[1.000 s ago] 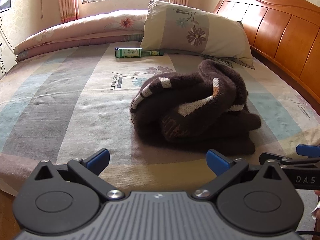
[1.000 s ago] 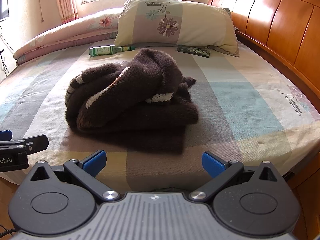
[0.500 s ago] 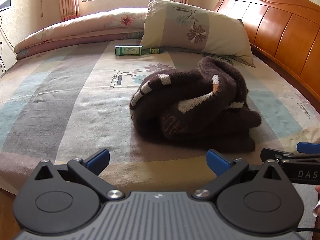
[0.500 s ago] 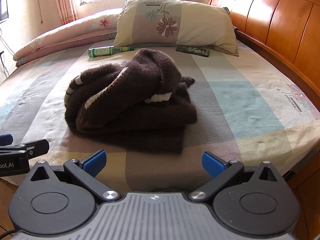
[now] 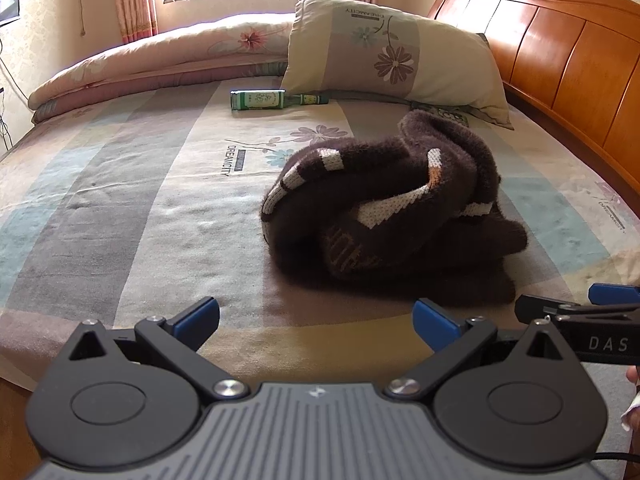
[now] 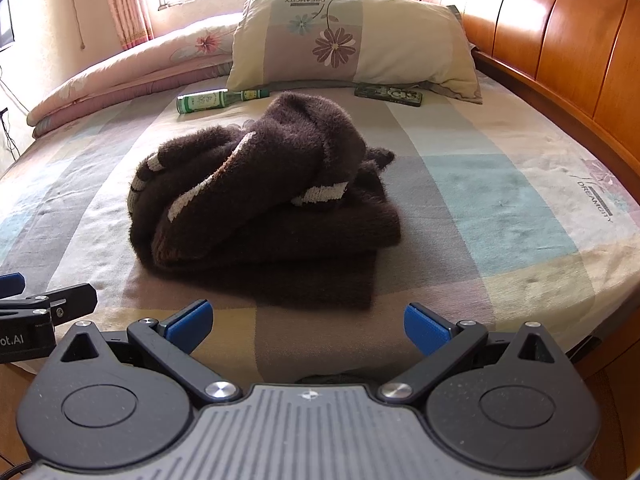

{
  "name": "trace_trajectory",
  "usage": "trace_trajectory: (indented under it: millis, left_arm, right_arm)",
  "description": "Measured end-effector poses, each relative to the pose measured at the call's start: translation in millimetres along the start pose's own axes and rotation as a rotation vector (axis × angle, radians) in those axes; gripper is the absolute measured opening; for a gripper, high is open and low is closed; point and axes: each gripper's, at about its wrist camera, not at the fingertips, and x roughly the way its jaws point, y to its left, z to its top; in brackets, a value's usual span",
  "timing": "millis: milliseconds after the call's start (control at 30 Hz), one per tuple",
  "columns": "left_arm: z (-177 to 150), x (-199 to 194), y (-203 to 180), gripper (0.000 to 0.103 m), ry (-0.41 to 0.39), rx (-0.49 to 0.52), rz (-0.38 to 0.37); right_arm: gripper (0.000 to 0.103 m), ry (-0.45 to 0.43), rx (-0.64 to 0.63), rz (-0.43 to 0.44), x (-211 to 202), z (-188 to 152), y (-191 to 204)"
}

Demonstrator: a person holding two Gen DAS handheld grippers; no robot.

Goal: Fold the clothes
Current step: 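Move both grippers toward the crumpled brown sweater on the bed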

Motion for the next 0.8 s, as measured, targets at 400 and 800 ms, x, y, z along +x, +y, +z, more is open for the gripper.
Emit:
trace_trajectory:
  millis: [400, 800]
  left_arm:
    - [2.9, 11.8, 0.8, 0.102, 0.023, -0.008, -0.021]
    - [7.5, 23.7, 6.4, 0.102, 0.037, -0.025, -0.033]
  right_arm:
    - [0.103, 0.015, -0.014, -0.023, 8.6, 3.6, 3.3]
    - [0.103, 0.025, -0.029, -0.037, 15.1, 8.6, 6.6]
